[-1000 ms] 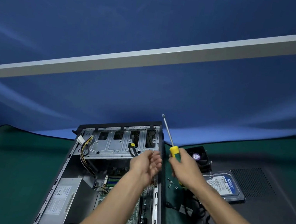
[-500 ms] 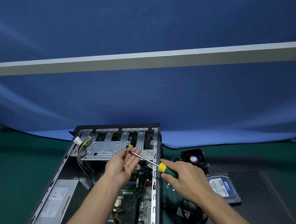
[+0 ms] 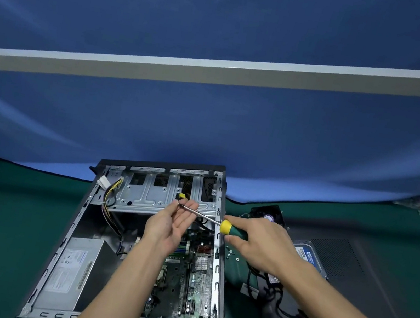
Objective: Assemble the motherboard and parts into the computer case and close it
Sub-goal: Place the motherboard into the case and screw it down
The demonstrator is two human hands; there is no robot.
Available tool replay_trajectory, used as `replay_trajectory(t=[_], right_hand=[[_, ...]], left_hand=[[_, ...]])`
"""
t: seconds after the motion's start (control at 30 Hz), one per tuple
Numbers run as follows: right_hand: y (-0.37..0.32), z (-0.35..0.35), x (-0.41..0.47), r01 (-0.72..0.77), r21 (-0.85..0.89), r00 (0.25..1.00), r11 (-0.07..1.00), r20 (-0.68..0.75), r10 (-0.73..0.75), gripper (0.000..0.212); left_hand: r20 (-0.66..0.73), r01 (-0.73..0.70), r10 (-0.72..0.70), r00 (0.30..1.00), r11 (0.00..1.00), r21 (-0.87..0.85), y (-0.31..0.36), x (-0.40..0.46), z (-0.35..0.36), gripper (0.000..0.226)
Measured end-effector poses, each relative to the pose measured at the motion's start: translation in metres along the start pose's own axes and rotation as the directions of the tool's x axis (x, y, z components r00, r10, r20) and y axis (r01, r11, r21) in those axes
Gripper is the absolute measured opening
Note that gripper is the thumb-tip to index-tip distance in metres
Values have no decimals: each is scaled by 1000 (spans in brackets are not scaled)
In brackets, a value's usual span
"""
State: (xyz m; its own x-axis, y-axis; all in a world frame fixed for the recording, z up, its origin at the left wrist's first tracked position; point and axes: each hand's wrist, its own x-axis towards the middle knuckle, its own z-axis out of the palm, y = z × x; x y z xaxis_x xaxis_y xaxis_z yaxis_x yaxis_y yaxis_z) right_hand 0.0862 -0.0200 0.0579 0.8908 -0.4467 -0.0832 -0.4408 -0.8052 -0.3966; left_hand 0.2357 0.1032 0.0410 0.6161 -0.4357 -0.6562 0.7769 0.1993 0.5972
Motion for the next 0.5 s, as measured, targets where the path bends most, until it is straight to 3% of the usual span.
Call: replay_trajectory(t=[0.13, 0.23, 0.37, 0.43, 0.5], right_hand=[[-18, -4, 9, -43, 18, 984, 999, 176, 39, 27], [-39, 1, 18, -139, 53, 962, 989, 243, 123, 25], [-66, 8, 31, -315, 315, 927, 895, 304, 220, 29], [-78, 11, 33, -358, 493, 931, 793, 255, 262, 29], [-87, 17, 31, -337, 511, 937, 790, 97, 337, 23]], left_hand=[[-2, 31, -31, 1000, 1000, 6, -5, 10, -20, 28], [-9, 106, -107, 994, 993, -40, -6, 20, -44, 27], [-22, 192, -196, 980, 976, -104, -5, 36, -77, 21], [-58, 237, -248, 967, 959, -155, -7, 43, -90, 16], [-61, 283, -299, 952, 940, -188, -10, 46, -100, 14]])
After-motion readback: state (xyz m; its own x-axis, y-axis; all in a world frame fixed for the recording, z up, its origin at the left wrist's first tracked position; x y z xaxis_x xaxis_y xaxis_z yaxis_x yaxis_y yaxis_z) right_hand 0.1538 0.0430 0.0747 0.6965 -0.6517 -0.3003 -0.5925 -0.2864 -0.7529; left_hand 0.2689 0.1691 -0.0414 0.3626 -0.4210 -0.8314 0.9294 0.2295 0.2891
